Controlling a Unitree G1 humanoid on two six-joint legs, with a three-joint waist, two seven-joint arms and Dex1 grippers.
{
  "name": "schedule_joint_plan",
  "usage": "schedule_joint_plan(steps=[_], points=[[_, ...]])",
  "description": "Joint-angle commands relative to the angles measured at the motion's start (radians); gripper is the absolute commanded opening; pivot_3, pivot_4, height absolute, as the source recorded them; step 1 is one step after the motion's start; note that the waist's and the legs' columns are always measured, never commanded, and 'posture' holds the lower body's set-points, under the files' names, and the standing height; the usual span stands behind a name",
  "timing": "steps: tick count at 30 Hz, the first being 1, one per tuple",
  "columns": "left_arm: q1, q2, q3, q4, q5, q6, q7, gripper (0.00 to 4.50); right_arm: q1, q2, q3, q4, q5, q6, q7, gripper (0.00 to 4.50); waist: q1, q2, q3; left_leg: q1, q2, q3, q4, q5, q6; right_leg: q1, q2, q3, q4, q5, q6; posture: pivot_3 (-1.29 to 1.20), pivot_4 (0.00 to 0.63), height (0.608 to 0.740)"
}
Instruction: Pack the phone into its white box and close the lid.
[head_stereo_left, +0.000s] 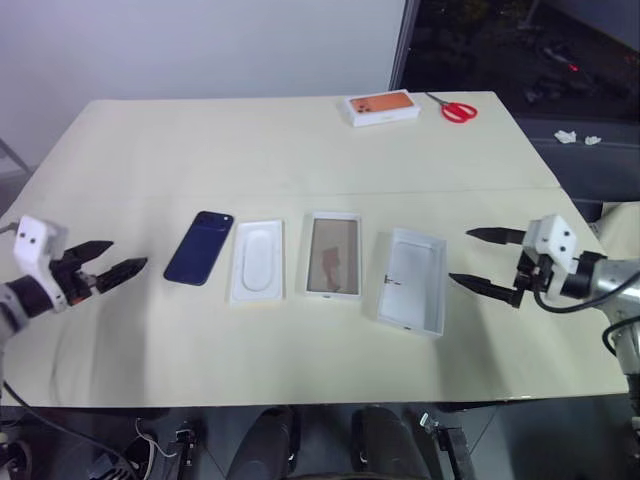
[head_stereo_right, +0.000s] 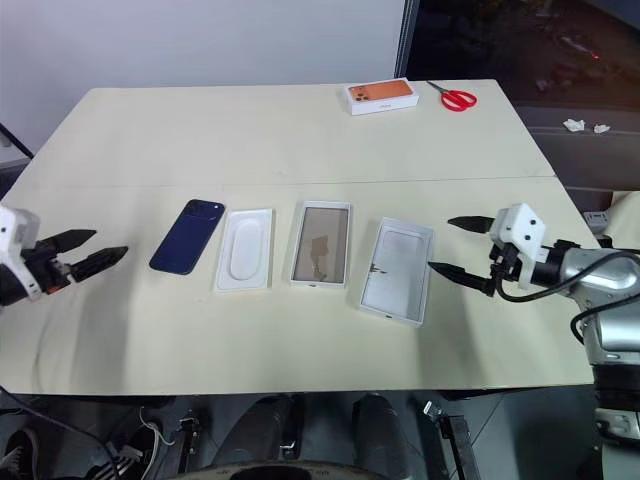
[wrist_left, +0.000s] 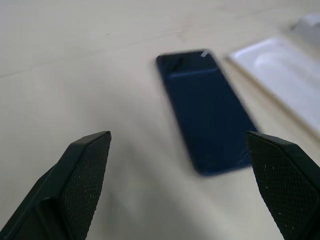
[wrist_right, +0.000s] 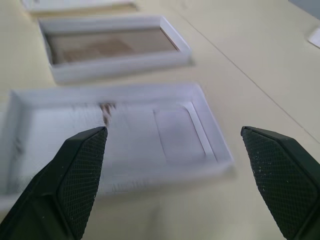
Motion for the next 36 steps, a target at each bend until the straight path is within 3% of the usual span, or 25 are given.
schedule_joint_plan(steps=[1,7,10,15,20,31,36], points=[[-0.030,-0.033,-0.002,-0.134,-0.082,0.156,0.088,4.50,-0.057,-0.015,0.036,-0.102,0.019,0.078,-0.008,4.46,0.000,0.000,0.000,0.000,0.000,0.000,0.000,0.000,0.000,0.000,0.000,0.000,0.000,0.000,0.000,0.00,0.150,0.740],[-0.113,-0.135,-0.101,-0.240,-0.123,0.411,0.279,4.50,-0.203,0.034,0.189,-0.217,-0.002,0.237,-0.050,4.46,0.000,0.000,0.000,0.000,0.000,0.000,0.000,0.000,0.000,-0.001,0.001,0.000,0.001,0.000,0.000,0.00,0.150,0.740],[-0.189,-0.260,-0.054,-0.224,-0.206,0.564,0.412,4.50,-0.247,0.098,0.209,-0.209,0.009,0.250,-0.087,4.46,0.003,-0.001,0.000,0.000,0.000,0.000,0.001,0.000,0.000,-0.001,0.001,0.000,0.001,0.000,0.000,0.00,0.150,0.740],[-0.191,-0.341,-0.047,-0.282,-0.276,0.699,0.476,4.50,-0.244,0.123,0.219,-0.211,-0.005,0.229,-0.097,4.46,0.002,-0.001,0.000,-0.002,-0.001,0.000,0.003,0.001,-0.001,-0.001,0.001,0.000,0.001,0.000,0.000,0.00,0.150,0.740],[-0.178,-0.360,-0.029,-0.255,-0.289,0.767,0.518,4.50,-0.238,0.121,0.212,-0.201,-0.010,0.212,-0.093,4.46,0.000,-0.001,0.000,-0.002,-0.001,0.000,0.003,0.001,-0.001,-0.001,0.001,0.000,0.002,0.000,0.000,0.00,0.150,0.740],[-0.240,-0.515,0.119,-0.155,-0.399,0.880,0.599,4.50,-0.229,0.121,0.222,-0.202,-0.030,0.180,-0.093,4.46,0.007,-0.001,0.000,-0.001,-0.001,0.000,0.005,0.001,-0.002,0.001,0.000,0.000,0.002,0.000,0.000,0.00,0.150,0.740],[-0.255,-0.558,0.131,-0.112,-0.406,0.880,0.621,4.50,-0.229,0.119,0.222,-0.203,-0.034,0.174,-0.089,4.46,0.007,-0.001,0.000,-0.001,-0.001,0.000,0.006,0.001,-0.002,0.001,0.001,0.000,0.002,0.000,0.000,0.00,0.150,0.740]])
